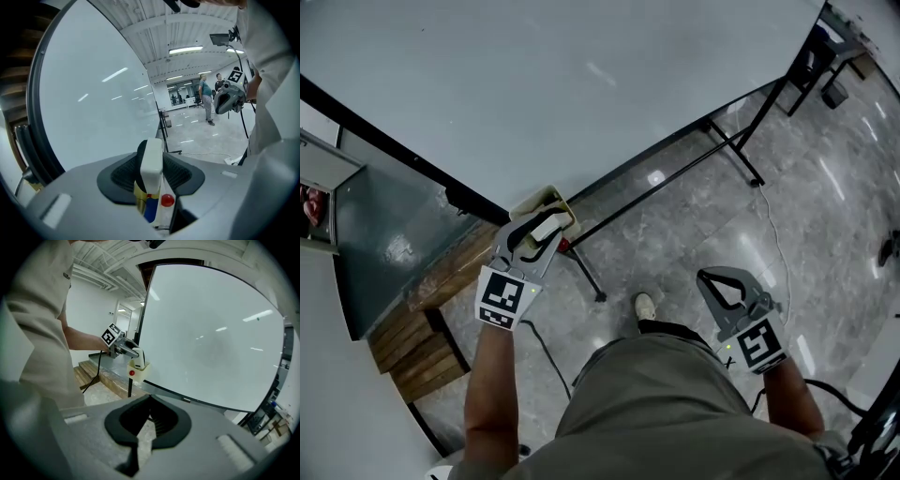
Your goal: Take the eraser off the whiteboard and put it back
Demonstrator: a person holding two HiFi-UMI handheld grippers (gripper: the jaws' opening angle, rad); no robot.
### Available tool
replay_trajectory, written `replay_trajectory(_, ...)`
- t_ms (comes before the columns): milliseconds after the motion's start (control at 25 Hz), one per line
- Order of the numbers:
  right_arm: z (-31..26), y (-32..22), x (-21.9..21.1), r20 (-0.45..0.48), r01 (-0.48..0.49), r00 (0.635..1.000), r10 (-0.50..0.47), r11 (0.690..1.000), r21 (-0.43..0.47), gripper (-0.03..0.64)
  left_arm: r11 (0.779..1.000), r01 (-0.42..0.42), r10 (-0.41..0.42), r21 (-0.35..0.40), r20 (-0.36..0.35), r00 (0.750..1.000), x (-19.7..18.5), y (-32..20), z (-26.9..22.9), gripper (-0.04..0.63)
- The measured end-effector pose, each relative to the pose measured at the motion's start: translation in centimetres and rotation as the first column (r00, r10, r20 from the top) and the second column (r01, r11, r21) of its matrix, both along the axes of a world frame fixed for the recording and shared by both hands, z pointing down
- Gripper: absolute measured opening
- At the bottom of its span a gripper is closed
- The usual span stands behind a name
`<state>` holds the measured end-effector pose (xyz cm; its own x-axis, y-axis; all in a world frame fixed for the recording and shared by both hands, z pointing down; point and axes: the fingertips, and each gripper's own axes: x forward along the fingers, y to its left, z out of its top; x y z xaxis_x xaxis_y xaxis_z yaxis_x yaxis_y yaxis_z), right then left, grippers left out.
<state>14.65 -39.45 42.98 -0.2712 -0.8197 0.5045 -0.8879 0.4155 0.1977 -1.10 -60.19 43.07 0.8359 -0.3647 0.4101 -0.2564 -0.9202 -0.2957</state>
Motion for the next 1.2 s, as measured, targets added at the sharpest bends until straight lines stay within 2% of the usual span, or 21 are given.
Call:
replay_trajectory(360, 0.7, -2.1, 2.4, 0.017, 0.036, 0.999, -0.036, 0.999, -0.013, 0.003, 0.999, 0.033, -0.032, -0.020, 0.055, 0.998, 1.0, -1.3, 2.4, 0.166)
replay_trajectory(840, 2.2, -4.6, 3.7, 0.034, 0.088, 0.996, -0.087, 0.996, -0.022, 0.003, 0.999, 0.043, -0.038, -0.024, 0.162, 0.986, 1.6, -1.6, 6.2, 0.166)
replay_trajectory(1040, 2.3, -5.4, 3.7, 0.046, 0.109, 0.993, -0.108, 0.994, -0.022, 0.003, 0.998, 0.066, -0.062, -0.008, 0.249, 0.967, 1.4, -1.6, 7.3, 0.166)
replay_trajectory(1200, 2.3, -6.0, 3.7, 0.054, 0.122, 0.991, -0.121, 0.992, -0.018, 0.003, 0.997, 0.076, -0.072, -0.005, 0.276, 0.959, 1.5, -1.6, 7.4, 0.164)
